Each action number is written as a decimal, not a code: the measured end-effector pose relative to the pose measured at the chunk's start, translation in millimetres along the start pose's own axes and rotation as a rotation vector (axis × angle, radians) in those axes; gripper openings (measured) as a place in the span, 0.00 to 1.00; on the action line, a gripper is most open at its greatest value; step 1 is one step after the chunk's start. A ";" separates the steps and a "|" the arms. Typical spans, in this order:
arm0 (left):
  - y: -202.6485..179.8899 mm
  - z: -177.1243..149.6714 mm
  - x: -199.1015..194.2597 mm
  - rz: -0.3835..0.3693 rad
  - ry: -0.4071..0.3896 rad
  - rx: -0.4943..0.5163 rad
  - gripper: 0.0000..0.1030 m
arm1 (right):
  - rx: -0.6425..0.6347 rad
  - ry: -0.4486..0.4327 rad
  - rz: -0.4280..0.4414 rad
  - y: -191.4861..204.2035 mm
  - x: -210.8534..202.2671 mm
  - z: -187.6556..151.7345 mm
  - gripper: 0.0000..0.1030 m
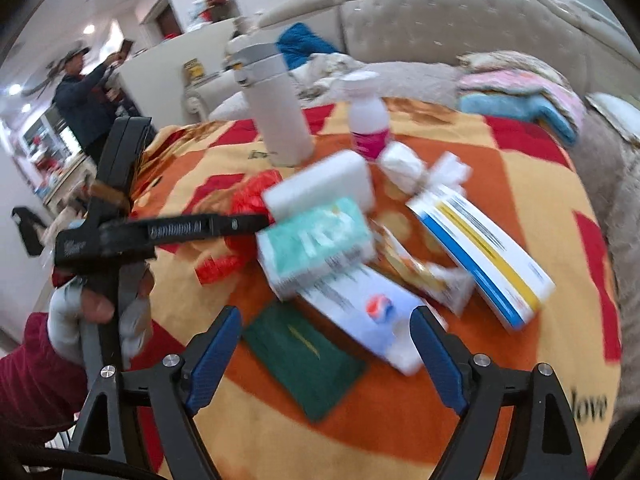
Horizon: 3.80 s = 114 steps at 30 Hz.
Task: Collect trash
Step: 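Grasp the red plastic bag with the left tool while the right tool grasps the teal tissue pack, then carry the red bag and teal tissue pack over the black bin and open both tools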
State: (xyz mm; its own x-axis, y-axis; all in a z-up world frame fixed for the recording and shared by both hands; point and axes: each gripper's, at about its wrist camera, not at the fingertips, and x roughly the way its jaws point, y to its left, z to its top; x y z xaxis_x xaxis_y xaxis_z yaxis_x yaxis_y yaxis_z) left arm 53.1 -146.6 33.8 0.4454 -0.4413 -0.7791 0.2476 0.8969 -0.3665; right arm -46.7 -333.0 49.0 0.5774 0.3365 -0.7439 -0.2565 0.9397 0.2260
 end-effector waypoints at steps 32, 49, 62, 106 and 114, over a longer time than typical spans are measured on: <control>-40.9 -65.9 -75.2 -0.057 -0.045 0.065 0.33 | -0.093 -0.016 -0.031 19.1 -35.2 -39.6 0.72; -127.0 -95.7 -76.8 -0.143 -0.016 0.205 0.33 | 0.029 -0.042 -0.167 -40.0 -104.1 -97.9 0.72; -187.5 -106.4 -62.1 -0.198 0.016 0.301 0.33 | 0.148 -0.082 -0.254 -87.0 -147.1 -127.2 0.72; -349.2 -143.0 25.7 -0.417 0.194 0.452 0.59 | 0.505 -0.086 -0.491 -219.0 -212.0 -211.4 0.84; -330.8 -140.7 12.9 -0.343 0.141 0.455 0.59 | 0.477 -0.074 -0.465 -202.5 -199.8 -205.1 0.84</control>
State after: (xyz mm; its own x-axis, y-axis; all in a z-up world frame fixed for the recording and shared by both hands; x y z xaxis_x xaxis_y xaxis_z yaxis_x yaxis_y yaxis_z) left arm -144.1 -444.8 73.4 0.1640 -0.6678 -0.7261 0.7159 0.5869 -0.3781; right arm -269.1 -602.9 22.9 0.6008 -0.1223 -0.7900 0.3925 0.9060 0.1582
